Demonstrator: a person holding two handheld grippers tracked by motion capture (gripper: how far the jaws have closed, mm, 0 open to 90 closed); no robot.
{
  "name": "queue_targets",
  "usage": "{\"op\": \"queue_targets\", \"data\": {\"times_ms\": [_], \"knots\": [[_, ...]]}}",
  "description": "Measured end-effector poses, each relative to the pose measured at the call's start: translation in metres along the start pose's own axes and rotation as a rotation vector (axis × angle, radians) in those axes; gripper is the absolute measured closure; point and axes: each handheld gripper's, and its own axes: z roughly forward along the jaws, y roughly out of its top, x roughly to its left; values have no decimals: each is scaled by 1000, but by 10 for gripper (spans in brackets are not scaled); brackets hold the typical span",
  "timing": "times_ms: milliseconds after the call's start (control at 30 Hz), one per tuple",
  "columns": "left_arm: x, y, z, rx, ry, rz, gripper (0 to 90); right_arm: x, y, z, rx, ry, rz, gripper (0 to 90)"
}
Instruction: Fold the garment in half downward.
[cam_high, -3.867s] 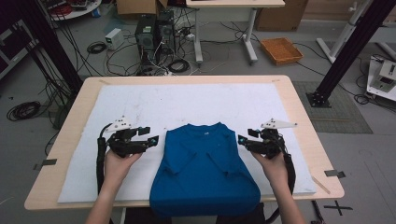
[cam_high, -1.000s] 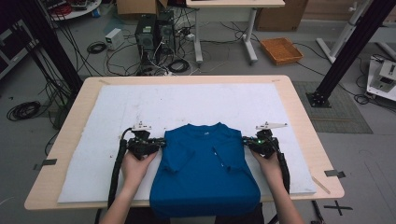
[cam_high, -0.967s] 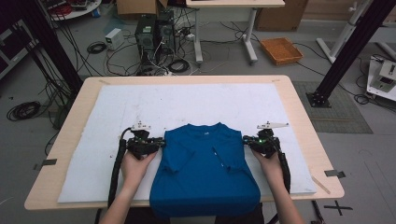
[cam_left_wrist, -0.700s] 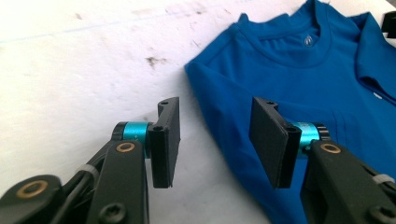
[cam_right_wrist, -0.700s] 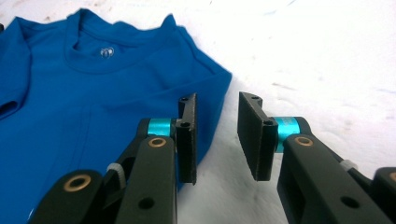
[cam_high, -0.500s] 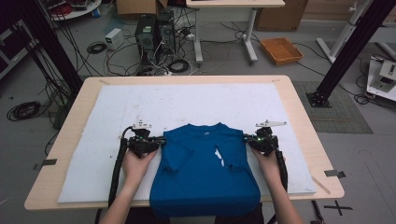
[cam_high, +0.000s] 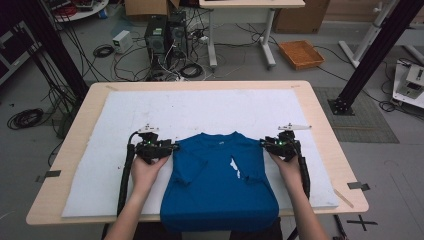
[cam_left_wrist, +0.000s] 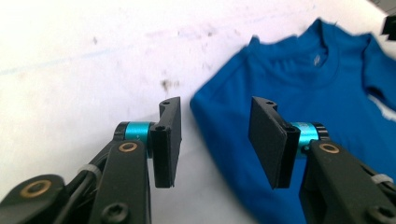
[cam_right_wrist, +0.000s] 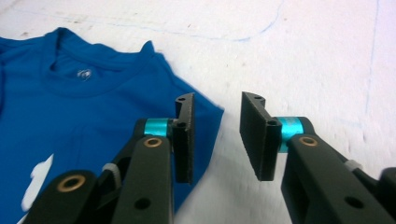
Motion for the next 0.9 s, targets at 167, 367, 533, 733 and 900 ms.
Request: {"op": "queue_targets", "data": {"times_ms": [167,367,533,733,900], "knots": [[-4,21,17,49,16,98,545,4,19,16,30,7,-55,658],[-9,31,36,110,17,201,553,10,29,39,98,41,-96,652],[-12,29,45,157,35,229,599,16,28,48,124,37,-134,634],[-19,27,46,160,87,307,653,24,27,48,142,23,-211,702],[-22,25,46,161,73,330,727,27,25,48,135,30,-233,805]]}}
